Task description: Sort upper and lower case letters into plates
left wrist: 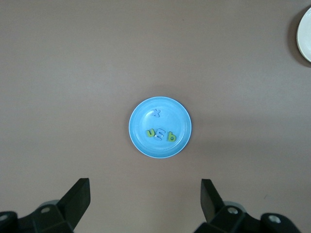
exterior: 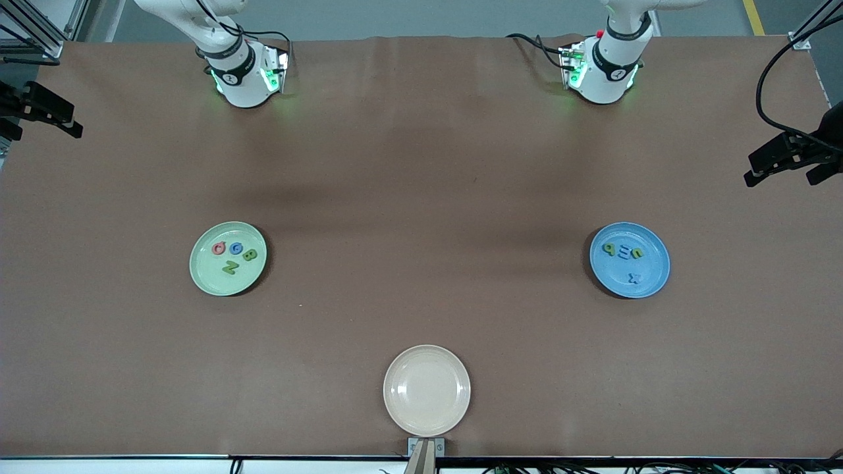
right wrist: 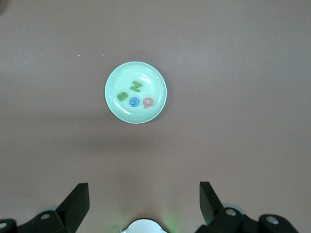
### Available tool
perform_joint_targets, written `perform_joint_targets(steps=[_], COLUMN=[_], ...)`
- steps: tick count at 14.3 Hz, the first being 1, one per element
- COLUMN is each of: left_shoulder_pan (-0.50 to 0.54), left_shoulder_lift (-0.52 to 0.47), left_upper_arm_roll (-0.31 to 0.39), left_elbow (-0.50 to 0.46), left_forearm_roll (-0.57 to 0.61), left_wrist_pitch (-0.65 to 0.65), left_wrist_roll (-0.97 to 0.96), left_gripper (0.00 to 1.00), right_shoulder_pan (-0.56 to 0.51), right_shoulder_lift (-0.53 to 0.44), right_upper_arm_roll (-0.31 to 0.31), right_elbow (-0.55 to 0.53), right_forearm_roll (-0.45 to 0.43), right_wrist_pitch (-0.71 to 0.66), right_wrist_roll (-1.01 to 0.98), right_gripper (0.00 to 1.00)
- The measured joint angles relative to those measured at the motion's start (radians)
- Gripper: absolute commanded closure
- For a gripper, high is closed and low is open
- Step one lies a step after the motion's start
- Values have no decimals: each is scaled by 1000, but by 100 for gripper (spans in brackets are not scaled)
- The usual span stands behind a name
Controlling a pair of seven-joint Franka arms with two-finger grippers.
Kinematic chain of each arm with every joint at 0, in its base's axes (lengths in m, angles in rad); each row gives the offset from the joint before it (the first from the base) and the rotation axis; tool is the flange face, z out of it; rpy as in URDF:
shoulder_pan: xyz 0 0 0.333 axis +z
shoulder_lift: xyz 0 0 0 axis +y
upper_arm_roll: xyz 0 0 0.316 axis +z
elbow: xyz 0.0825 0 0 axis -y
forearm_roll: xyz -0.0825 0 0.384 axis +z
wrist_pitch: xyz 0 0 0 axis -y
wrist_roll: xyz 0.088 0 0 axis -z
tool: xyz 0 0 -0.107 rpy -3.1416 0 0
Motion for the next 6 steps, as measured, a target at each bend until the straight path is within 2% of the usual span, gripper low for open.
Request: perform_joint_targets(steps=[6], left_shoulder_pan=[0], left_shoulder_lift=[0], left_upper_arm_roll=[0], left_elbow=[0], left_forearm_roll=[0], left_wrist_pitch=[3], left_wrist_roll=[0], left_gripper=[0], right_shoulder_pan=[0], right_shoulder_lift=[0], right_upper_arm_roll=[4], right_elbow=[0], right_forearm_roll=[4], right_wrist_pitch=[0], right_wrist_roll=[0], right_gripper=[0])
